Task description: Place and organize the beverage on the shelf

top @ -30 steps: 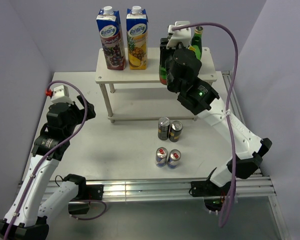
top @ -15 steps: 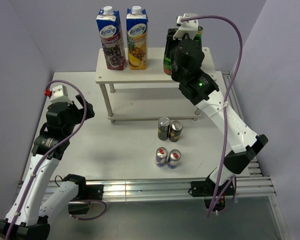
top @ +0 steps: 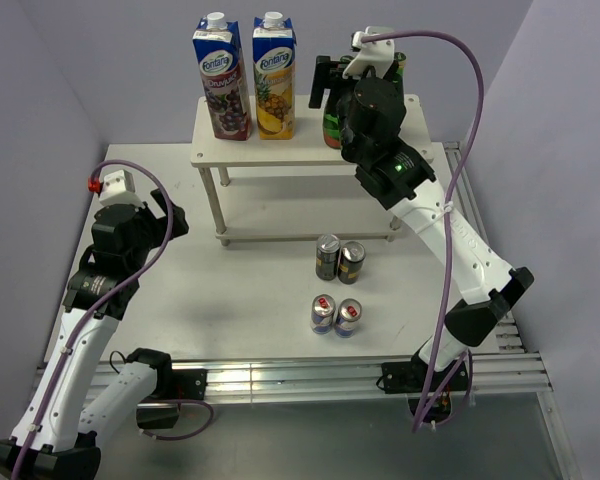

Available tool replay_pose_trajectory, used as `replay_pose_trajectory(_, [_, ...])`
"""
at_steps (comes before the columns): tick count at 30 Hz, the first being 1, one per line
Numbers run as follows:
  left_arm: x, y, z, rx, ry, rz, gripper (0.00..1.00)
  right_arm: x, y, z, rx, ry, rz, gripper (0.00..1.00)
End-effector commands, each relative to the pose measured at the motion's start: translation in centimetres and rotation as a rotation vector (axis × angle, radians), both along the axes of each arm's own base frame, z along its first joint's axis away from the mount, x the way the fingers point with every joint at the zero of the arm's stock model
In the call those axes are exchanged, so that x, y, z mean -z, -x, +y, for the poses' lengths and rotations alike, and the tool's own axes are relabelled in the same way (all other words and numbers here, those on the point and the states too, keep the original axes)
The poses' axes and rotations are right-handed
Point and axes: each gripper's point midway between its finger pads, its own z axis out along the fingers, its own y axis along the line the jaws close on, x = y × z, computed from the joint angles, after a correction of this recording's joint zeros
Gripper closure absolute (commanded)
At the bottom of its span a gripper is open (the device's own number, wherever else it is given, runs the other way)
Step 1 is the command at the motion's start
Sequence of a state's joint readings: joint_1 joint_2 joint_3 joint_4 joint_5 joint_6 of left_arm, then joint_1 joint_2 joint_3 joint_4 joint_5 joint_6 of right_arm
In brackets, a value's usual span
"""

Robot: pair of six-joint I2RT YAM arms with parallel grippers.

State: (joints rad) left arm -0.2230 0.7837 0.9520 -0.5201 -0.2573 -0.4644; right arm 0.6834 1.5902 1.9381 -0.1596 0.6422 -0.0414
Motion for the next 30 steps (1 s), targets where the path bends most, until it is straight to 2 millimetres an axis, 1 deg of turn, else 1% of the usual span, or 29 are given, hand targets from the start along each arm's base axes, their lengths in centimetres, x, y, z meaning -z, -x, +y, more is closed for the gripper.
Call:
replay_pose_trajectory(1, [-0.7,-0.1,0.0,0.01,-0.002,-0.029,0.03,-2.4,1.4,-1.1,-0.004,-0.066,-0.055,0.12])
replay_pose_trajectory(2, [-0.8,-0.2,-0.1,0.01,0.0,-0.032,0.03,-2.4,1.6,-1.1,-0.005,-0.069,-0.051,0.04])
replay_pose_trajectory(3, [-0.8,-0.1,0.0,0.008,0.0,-0.031,0.03,-2.8,2.1,-1.5,-0.004,-0.08,-0.057,0.01])
replay_pose_trajectory(4, [-0.7,-0.2,0.0,0.007,-0.002,-0.031,0.03,-2.3,2.2,-1.6,-0.003,-0.078,-0.046,0.0])
replay_pose_trajectory(5, [-0.8,-0.2,0.0,0.008,0.0,-0.032,0.03,-2.2,2.6,-1.6,-0.008,-0.08,-0.046,0.0])
replay_pose_trajectory(6, [-0.8,-0.2,0.1,0.007,-0.001,-0.031,0.03,-2.8,3.5,-2.2,-0.004,-0.094,-0.06,0.0])
replay_pose_trajectory(7, [-0.8,-0.2,0.1,0.006,-0.001,-0.031,0.03,-2.1,3.7,-2.1,0.001,-0.092,-0.053,0.0])
replay_pose_trajectory(8, [-0.8,-0.2,0.1,0.006,-0.001,-0.032,0.03,-2.1,4.2,-2.3,0.005,-0.096,-0.055,0.0])
replay_pose_trajectory(9, [-0.7,-0.2,0.1,0.007,-0.001,-0.029,0.03,-2.7,5.5,-2.5,-0.003,-0.113,-0.071,0.0])
replay_pose_trajectory(10, [-0.8,-0.2,0.1,0.006,-0.001,-0.03,0.03,-2.1,5.9,-2.4,0.003,-0.107,-0.067,0.0])
replay_pose_trajectory(11, [-0.7,-0.2,0.1,0.006,-0.001,-0.029,0.03,-2.0,6.4,-2.5,0.004,-0.109,-0.07,0.0])
replay_pose_trajectory(12, [-0.7,-0.2,0.1,0.006,-0.001,-0.029,0.03,-2.6,7.8,-2.6,-0.011,-0.126,-0.085,0.0])
replay_pose_trajectory(14, [-0.7,-0.2,0.1,0.004,-0.001,-0.028,0.03,-1.7,8.9,-2.6,-0.006,-0.123,-0.073,0.0])
replay_pose_trajectory(15, [-0.8,-0.2,0.1,0.004,-0.002,-0.029,0.03,-1.1,10.3,-2.3,-0.031,-0.13,-0.069,0.0])
replay_pose_trajectory(17, [-0.8,-0.2,0.2,0.002,-0.001,-0.029,0.03,0.2,11.8,-2.3,-0.034,-0.148,-0.048,0.0])
replay_pose_trajectory(18, [-0.8,-0.2,0.2,0.001,-0.001,-0.029,0.03,0.3,13.3,-3.0,-0.048,-0.178,-0.054,0.0])
replay_pose_trajectory(19, [-0.8,-0.2,0.2,0.0,-0.003,-0.031,0.03,3.5,14.2,-1.3,-0.088,-0.15,-0.009,0.0])
replay_pose_trajectory(20, [-0.8,-0.2,0.2,-0.001,-0.002,-0.029,0.03,5.0,14.9,-1.1,-0.093,-0.167,0.012,0.0])
replay_pose_trajectory(21, [-0.8,-0.1,0.2,0.001,-0.003,-0.029,0.03,5.8,15.9,-1.7,-0.105,-0.197,0.021,0.0])
replay_pose_trajectory(22, [-0.9,-0.1,0.2,0.003,-0.002,-0.031,0.03,9.8,16.5,-0.3,-0.141,-0.186,0.089,0.0])
replay_pose_trajectory(23, [-0.8,-0.1,0.2,0.001,-0.002,-0.028,0.03,11.6,16.8,-0.3,-0.149,-0.192,0.117,0.0])
replay_pose_trajectory(24, [-0.7,-0.2,0.1,0.004,-0.001,-0.025,0.03,12.8,17.3,-1.0,-0.151,-0.212,0.13,0.0])
replay_pose_trajectory(25, [-0.8,-0.2,0.1,0.005,0.0,-0.027,0.03,16.3,17.4,-1.0,-0.138,-0.199,0.178,0.0])
replay_pose_trajectory(26, [-0.8,-0.1,0.1,0.005,0.001,-0.028,0.03,17.7,17.6,-1.4,-0.129,-0.204,0.197,0.0])
replay_pose_trajectory(27, [-0.7,-0.1,0.1,0.008,0.001,-0.026,0.03,20.0,17.9,-1.9,-0.117,-0.21,0.235,0.0])
replay_pose_trajectory(30, [-0.8,-0.1,0.0,0.012,0.003,-0.028,0.03,22.8,18.3,-2.8,-0.095,-0.216,0.264,0.0])
